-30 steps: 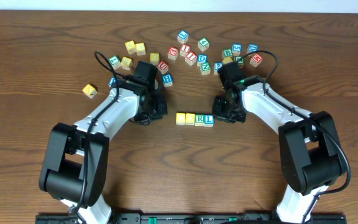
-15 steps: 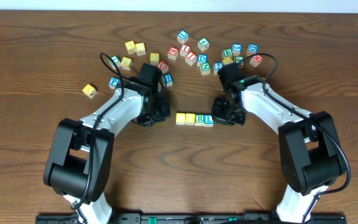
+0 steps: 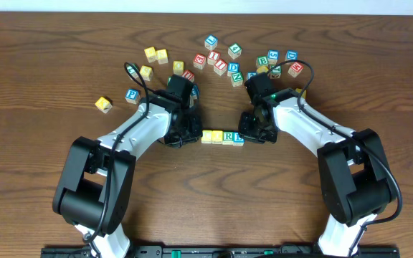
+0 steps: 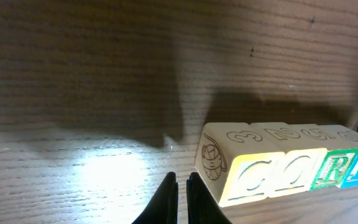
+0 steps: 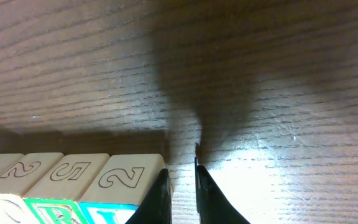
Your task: Spell out CORL
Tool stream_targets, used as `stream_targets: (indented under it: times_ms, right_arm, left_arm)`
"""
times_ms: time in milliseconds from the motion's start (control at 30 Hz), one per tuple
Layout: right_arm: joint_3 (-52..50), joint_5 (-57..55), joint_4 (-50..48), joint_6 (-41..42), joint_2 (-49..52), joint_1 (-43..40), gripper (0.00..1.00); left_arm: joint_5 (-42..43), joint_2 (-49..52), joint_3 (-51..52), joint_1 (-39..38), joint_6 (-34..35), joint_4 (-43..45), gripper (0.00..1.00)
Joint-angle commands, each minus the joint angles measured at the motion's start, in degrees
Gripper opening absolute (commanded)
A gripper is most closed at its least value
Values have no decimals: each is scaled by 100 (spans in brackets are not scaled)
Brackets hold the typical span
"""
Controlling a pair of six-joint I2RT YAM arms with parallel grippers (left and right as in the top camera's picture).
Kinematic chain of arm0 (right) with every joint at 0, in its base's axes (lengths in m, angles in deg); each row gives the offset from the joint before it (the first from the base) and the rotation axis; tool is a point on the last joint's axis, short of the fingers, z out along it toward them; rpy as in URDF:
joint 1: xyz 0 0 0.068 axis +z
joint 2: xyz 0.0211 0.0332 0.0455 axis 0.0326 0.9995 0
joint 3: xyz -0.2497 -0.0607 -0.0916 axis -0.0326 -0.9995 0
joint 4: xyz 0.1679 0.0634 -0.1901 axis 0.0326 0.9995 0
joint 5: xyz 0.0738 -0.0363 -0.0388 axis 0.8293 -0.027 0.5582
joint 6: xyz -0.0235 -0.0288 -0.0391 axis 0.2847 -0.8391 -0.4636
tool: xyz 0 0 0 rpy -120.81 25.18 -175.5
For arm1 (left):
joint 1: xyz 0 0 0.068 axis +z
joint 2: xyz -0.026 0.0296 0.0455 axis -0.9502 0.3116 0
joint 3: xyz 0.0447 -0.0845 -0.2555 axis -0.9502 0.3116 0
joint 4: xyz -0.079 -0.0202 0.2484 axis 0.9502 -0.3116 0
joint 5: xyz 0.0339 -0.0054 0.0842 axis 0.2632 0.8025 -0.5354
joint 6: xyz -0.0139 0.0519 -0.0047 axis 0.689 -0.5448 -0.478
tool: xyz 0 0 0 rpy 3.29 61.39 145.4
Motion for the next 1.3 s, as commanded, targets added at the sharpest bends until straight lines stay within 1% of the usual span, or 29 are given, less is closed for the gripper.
stream_targets:
  times_ms: [0,300,633,1133,1267]
  right_arm:
    - [-37,33,-24,96,-42,17,10]
    - [-37,33,-61,96,-42,17,9]
    - [-37,28,-94,94,-42,17,8]
    - [-37,-26,-37,66,-42,20,7]
    - [-37,-136,-31,-15,-42,17,7]
  left_arm:
    - [55,66,33,-7,9,2,8]
    - [166,66,33,-20,9,4,8]
    - [199,66,33,-284,9,24,8]
    - [197,63,33,-291,-28,151,8]
    - [-118,63,33,-289,-37,114,8]
